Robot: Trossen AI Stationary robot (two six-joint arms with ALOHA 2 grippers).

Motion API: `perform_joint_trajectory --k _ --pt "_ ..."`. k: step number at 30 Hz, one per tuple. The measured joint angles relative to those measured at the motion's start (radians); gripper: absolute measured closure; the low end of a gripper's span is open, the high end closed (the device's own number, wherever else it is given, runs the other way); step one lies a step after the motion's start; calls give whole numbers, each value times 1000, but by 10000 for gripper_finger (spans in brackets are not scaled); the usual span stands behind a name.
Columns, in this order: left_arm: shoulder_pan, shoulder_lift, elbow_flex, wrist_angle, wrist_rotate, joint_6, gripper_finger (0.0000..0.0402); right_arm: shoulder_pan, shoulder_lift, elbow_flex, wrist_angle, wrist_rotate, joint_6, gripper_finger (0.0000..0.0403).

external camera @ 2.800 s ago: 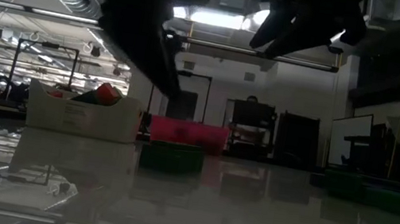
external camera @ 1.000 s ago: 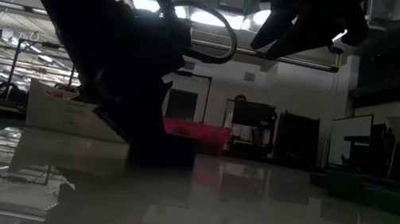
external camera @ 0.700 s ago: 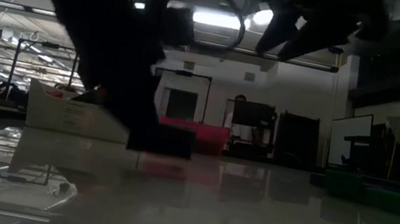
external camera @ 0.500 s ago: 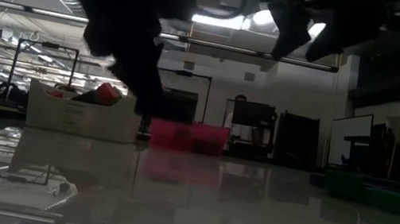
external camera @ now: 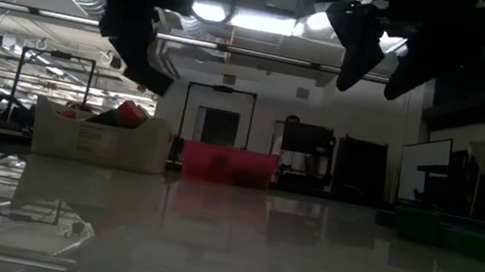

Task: Sort blocks by size
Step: Put the large green game piece into the white bin

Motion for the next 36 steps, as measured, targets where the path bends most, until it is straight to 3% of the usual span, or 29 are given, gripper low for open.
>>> perform_joint_trajectory --k 9,16,24,36 --pt "224 -40 -13 -173 -8 4 310 -3 21 -1 6 2 0 162" --pt "336 -38 -86 -169 -4 0 304 -3 21 -1 3 2 0 162" --pt "391 -37 -143 -154 -1 3 278 -3 21 -1 3 2 0 162" --pt "398 -37 -149 -152 -1 77 274 -3 21 -1 -5 1 -1 162"
